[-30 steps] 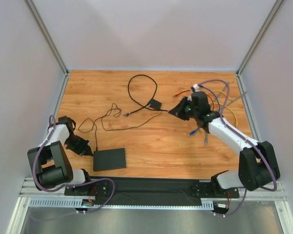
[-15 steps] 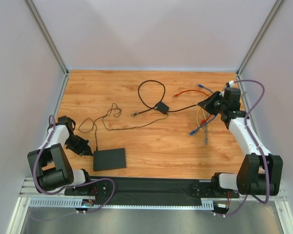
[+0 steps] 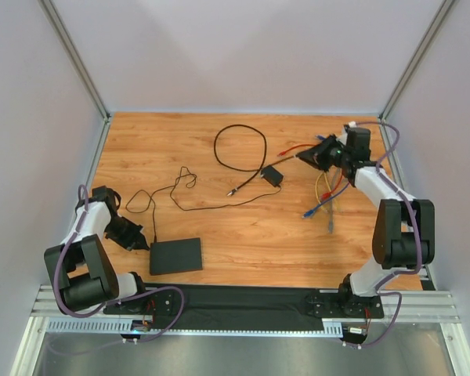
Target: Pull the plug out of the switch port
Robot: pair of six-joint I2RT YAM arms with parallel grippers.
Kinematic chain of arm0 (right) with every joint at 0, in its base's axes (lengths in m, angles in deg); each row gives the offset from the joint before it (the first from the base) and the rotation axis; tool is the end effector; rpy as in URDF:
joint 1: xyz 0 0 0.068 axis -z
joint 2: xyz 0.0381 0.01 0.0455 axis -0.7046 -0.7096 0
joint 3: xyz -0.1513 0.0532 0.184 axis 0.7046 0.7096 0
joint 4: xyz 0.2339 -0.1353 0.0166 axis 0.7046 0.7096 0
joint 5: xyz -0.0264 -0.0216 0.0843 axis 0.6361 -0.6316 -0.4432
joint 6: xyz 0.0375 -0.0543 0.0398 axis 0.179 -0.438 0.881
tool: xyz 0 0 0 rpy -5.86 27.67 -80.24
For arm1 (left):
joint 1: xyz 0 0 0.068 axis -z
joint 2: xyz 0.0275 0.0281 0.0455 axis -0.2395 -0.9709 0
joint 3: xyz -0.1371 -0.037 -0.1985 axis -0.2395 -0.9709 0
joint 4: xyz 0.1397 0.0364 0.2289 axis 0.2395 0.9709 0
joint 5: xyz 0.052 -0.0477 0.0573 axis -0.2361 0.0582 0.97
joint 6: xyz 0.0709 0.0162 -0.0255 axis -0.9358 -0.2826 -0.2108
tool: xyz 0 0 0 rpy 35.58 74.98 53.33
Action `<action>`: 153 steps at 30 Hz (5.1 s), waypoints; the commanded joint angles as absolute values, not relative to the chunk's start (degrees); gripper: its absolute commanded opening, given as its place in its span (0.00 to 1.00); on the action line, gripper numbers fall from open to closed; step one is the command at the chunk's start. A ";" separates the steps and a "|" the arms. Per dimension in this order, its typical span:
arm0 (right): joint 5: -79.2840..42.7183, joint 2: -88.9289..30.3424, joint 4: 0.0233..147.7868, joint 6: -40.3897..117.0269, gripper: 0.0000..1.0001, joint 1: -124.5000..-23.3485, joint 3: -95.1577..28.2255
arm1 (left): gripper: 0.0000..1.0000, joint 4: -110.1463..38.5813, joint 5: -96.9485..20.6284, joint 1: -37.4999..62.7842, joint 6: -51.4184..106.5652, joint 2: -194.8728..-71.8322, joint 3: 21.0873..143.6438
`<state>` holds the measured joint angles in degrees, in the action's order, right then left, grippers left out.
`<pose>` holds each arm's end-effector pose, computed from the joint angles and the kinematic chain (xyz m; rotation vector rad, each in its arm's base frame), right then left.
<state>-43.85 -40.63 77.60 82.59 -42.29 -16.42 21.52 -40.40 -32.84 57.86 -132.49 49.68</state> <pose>0.3776 0.0194 0.1759 0.7439 2.2176 1.0922 0.1929 0.0538 0.1035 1.5645 -2.6629 0.2768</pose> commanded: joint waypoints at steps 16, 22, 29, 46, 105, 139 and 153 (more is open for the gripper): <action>-18.39 -47.27 100.02 64.91 0.00 -43.31 -36.33 | 0.00 22.40 -43.43 -32.49 56.16 -129.58 50.80; -14.86 -44.19 100.46 60.60 0.02 -42.69 -26.22 | 0.00 21.52 -45.19 -32.58 55.11 -128.88 51.15; -12.59 -39.72 105.72 57.79 0.64 -44.53 -23.48 | 0.02 18.71 -50.28 -32.49 53.52 -125.19 50.36; -38.58 -66.40 108.38 57.25 0.68 -87.16 -58.97 | 0.03 22.92 -40.28 -32.58 60.03 -122.36 53.43; -59.51 -102.02 89.48 80.11 0.42 -103.07 -79.39 | 0.01 28.63 -36.31 -32.75 66.97 -131.16 44.21; -54.76 -102.81 80.96 87.84 0.00 -103.77 -70.42 | 0.00 23.83 -36.89 -32.58 64.43 -136.35 49.48; -53.10 -101.59 82.00 83.99 0.00 -103.77 -72.09 | 0.00 15.45 -37.64 -32.58 67.05 -138.72 44.65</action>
